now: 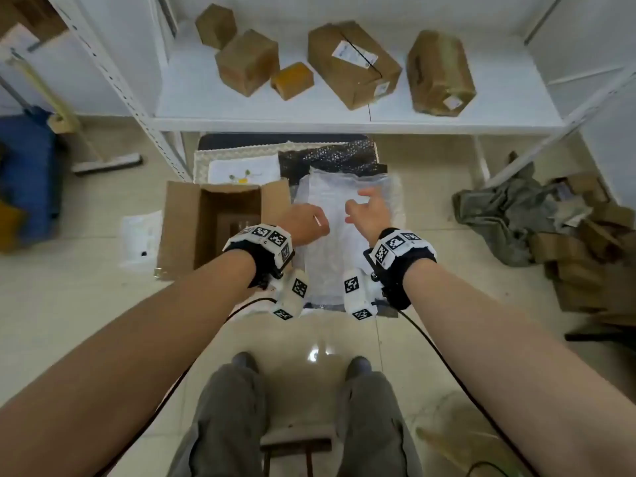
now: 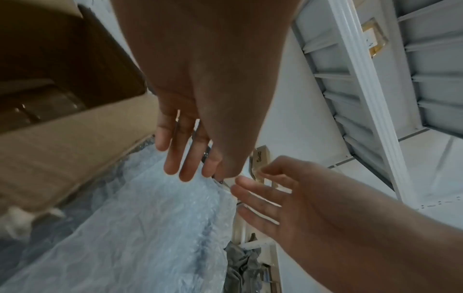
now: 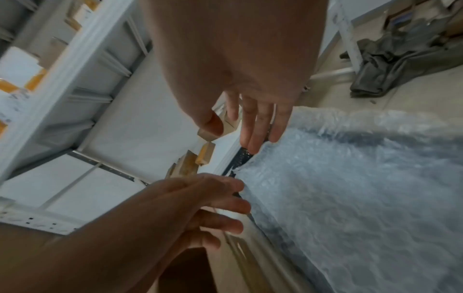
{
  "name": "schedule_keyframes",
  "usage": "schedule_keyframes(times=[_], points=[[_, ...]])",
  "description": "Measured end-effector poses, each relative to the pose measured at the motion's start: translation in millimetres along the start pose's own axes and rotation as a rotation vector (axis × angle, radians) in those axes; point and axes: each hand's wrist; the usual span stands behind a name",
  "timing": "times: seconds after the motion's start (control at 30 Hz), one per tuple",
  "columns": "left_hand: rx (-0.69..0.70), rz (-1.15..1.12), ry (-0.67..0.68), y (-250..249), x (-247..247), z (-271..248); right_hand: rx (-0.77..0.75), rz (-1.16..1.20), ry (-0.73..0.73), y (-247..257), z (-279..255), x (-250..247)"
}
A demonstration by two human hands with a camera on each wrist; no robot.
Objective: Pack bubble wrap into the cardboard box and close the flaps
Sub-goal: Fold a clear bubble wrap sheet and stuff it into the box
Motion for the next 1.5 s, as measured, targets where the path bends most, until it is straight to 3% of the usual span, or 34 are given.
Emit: schedule_keyframes(times=[0.2, 0.37, 0.53, 0.9, 1.0, 1.17, 1.37, 1.5], points=[[-0.01, -0.026, 0.196, 27.0, 73.1, 32.6, -0.005, 0.028, 0.016, -68.1, 33.8, 21.8], [0.031, 0.034, 0.157, 39.4, 130.0, 50.2, -0.03, 0.101, -0.02, -119.6, 63.2, 37.0], [0.175, 0.15, 0.107, 41.8, 169.9, 65.5, -0.137, 0.123, 0.054, -152.6, 84.3, 47.2], [0.257, 0.294, -0.048, 74.7, 195.1, 102.4, -0.231, 0.192, 0.023, -175.6, 139.1, 61.0], [0.29, 0.325, -0.064, 80.5, 193.7, 93.4, -0.234, 0.234, 0.0, -178.8, 134.4, 63.3], [0.187, 0.193, -0.09, 93.9, 188.1, 65.8, -0.229, 0.348, -0.013, -177.8, 108.2, 56.5], [0.112, 0.093, -0.231, 109.6, 185.1, 48.1, -0.283, 0.374, -0.211, -177.0, 90.9, 46.8], [0.072, -0.003, -0.327, 121.0, 182.0, 49.0, -0.275, 0.311, -0.322, -184.3, 111.5, 37.3]])
Point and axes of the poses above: each hand's wrist, its own z-axis towards the middle knuckle, its own x-axis out of the palm, y = z × x, and after that the axes turned 3 degrees about x, right-handed
